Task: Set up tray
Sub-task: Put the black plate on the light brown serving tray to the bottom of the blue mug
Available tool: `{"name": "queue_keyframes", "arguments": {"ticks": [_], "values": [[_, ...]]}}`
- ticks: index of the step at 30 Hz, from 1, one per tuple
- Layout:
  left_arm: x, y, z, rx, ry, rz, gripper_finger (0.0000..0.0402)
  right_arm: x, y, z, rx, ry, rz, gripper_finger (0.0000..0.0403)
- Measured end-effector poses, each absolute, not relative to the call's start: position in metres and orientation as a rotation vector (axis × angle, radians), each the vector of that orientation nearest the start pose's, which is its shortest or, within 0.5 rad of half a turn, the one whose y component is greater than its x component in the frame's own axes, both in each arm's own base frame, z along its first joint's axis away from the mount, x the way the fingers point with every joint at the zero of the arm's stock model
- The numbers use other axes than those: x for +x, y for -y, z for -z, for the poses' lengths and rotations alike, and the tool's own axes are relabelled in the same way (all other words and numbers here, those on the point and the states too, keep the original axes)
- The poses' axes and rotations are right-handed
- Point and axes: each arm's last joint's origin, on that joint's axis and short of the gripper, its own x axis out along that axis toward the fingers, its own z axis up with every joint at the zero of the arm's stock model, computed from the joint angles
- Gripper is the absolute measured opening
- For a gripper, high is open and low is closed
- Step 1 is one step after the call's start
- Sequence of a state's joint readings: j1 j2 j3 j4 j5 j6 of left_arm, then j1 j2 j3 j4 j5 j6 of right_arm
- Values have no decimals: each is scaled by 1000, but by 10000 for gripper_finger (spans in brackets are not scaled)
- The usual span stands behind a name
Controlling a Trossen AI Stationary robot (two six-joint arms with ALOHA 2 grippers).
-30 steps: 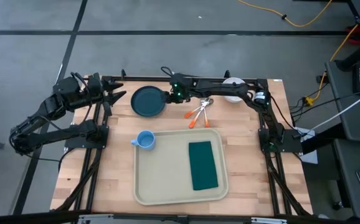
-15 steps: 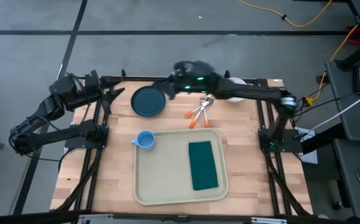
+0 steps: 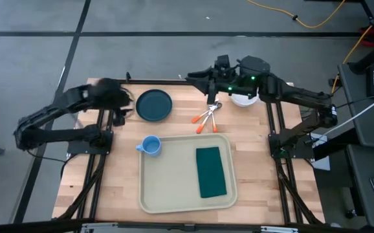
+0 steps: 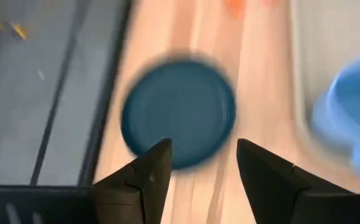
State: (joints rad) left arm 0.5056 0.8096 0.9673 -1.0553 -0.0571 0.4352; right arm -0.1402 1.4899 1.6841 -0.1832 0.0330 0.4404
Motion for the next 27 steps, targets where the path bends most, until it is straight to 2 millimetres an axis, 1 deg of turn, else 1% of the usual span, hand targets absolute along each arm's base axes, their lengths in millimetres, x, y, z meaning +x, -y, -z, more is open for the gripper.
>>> {"name": "queue_keyframes", "arguments": {"ticks": [2,4,6,10,14,17,22,27], "values": [[125,-72,-305,220,-1113,-287,178,323,47,-472,442,38,171,139],[135,-78,-296,232,-1200,-254,185,326,47,-468,452,19,175,139],[146,-84,-287,214,-1237,-198,193,331,48,-462,467,-11,183,139],[167,-94,-267,157,-1328,-116,210,336,48,-457,468,-25,186,139],[183,-103,-246,171,-1437,-70,221,342,49,-452,470,-43,190,139],[192,-109,-234,201,-1483,-9,222,343,49,-450,473,-52,192,139],[201,-115,-216,262,-1567,81,222,342,49,-451,473,-44,191,139],[214,-124,-202,255,-1540,77,222,342,49,-451,473,-44,191,139]]}}
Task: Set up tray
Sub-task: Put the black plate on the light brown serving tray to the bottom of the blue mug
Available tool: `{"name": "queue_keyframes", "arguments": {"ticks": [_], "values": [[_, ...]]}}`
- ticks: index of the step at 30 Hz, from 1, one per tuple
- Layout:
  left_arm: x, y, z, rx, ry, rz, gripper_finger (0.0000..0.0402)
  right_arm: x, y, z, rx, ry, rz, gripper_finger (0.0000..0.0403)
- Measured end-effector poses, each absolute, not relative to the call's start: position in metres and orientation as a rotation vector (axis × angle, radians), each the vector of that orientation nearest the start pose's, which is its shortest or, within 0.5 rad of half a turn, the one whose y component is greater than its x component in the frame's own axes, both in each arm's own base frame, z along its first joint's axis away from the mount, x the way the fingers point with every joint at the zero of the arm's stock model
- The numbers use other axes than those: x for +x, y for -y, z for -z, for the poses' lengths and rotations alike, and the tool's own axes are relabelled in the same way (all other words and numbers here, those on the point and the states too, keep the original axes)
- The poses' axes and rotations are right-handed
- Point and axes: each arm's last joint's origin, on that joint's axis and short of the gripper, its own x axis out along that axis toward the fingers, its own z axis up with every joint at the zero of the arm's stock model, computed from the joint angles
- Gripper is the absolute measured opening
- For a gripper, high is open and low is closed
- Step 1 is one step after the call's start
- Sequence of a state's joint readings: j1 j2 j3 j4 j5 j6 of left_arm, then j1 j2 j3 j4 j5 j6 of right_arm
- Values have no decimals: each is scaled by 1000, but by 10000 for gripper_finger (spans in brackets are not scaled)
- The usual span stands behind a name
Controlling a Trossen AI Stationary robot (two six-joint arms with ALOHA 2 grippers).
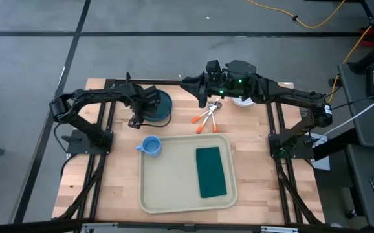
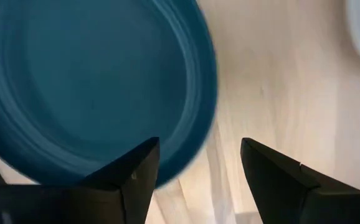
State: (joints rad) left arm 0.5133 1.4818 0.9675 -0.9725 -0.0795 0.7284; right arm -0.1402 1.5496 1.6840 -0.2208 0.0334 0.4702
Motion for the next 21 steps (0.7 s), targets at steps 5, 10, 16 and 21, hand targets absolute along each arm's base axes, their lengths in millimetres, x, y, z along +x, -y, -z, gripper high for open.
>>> {"name": "queue_keyframes", "arguments": {"ticks": [5,10,16,21], "values": [[221,-127,-189,235,-1570,106,221,342,49,-451,473,-44,190,139],[225,-129,-176,223,-1594,142,221,342,49,-452,472,-44,190,139],[230,-131,-165,201,-1616,145,221,342,49,-452,469,-45,184,139],[235,-134,-160,175,-1594,107,221,342,49,-452,468,-45,183,139]]}}
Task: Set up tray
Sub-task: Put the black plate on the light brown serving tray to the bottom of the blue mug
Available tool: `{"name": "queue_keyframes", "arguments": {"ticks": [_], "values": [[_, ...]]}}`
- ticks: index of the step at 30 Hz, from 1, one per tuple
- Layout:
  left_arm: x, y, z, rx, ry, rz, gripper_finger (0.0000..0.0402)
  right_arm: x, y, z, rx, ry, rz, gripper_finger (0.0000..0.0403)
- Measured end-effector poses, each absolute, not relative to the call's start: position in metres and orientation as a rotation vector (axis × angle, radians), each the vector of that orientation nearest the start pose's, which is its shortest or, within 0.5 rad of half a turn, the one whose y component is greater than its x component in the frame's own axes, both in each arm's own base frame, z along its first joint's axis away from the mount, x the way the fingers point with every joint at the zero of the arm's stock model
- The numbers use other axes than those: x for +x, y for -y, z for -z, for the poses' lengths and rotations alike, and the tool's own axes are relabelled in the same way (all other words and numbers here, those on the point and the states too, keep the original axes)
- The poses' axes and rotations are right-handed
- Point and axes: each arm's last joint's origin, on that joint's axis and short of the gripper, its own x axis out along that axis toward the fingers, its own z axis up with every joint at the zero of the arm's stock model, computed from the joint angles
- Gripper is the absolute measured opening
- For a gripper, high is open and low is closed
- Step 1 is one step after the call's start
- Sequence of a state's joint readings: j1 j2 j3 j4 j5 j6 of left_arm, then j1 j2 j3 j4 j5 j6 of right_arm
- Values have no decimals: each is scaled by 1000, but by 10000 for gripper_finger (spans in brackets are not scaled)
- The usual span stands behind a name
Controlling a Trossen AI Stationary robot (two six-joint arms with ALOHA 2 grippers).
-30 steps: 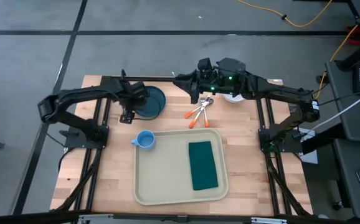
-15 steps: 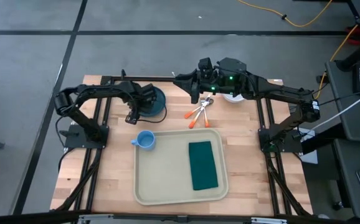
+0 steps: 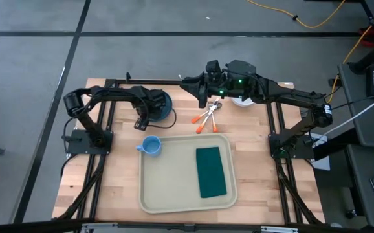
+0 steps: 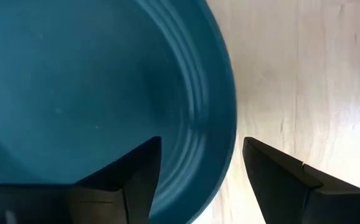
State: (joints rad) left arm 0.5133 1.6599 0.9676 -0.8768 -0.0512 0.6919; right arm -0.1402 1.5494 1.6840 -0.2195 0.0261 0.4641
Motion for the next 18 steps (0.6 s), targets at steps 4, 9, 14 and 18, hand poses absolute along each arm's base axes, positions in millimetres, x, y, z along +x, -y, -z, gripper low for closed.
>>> {"name": "queue_keyframes", "arguments": {"ticks": [4,9,14,18], "values": [[236,-134,-152,132,-1615,121,205,342,49,-452,466,-39,182,139],[238,-135,-139,114,-1668,129,114,342,49,-455,464,-13,175,139],[238,-137,-140,137,-1691,81,17,342,49,-455,464,-8,173,139],[235,-137,-154,207,-1667,3,4,342,49,-455,464,-9,173,139]]}}
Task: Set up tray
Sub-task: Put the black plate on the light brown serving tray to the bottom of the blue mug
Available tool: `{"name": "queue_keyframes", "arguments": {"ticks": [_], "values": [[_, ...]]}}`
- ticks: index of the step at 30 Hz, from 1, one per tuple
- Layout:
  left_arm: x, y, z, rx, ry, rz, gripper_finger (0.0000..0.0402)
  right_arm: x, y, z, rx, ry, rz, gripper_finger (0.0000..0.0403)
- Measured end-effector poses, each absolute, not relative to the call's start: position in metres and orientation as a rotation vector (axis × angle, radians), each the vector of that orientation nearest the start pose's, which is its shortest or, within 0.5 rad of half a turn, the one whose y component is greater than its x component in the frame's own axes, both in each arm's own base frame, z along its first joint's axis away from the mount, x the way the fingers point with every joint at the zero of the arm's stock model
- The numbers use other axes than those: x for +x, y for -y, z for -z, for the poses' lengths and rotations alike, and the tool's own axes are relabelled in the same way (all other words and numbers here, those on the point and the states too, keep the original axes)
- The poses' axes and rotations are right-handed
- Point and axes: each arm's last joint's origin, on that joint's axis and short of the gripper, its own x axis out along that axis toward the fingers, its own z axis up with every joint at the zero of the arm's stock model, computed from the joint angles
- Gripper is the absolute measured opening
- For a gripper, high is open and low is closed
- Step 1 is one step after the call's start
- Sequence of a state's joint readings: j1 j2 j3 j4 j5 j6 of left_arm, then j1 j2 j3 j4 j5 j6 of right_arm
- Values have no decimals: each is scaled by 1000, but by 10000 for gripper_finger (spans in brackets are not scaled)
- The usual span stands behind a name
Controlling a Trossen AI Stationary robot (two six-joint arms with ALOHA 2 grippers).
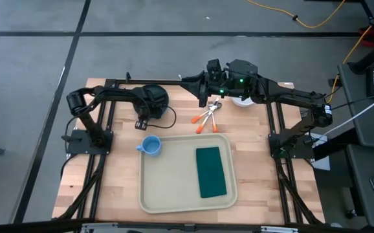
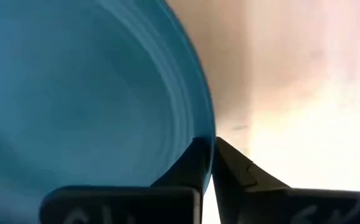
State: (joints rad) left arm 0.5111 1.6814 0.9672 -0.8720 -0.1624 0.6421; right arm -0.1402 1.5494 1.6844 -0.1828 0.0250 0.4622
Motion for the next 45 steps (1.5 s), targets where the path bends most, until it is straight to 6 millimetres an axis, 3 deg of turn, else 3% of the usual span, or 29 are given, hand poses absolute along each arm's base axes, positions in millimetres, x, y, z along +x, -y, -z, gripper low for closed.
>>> {"name": "queue_keyframes", "arguments": {"ticks": [11,17,23,27,34,45], "values": [[203,-118,-228,280,-1486,-184,2,342,49,-456,462,-2,171,139],[186,-89,-275,327,-1307,-181,2,342,52,-456,465,-11,130,139],[179,-56,-332,337,-1048,-147,2,341,56,-456,498,-23,72,139],[180,-32,-355,381,-947,-43,2,337,55,-460,494,-16,50,139],[194,20,-352,537,-931,165,2,324,53,-471,489,18,42,139],[235,95,-316,799,-925,445,2,319,53,-475,509,27,46,139]]}}
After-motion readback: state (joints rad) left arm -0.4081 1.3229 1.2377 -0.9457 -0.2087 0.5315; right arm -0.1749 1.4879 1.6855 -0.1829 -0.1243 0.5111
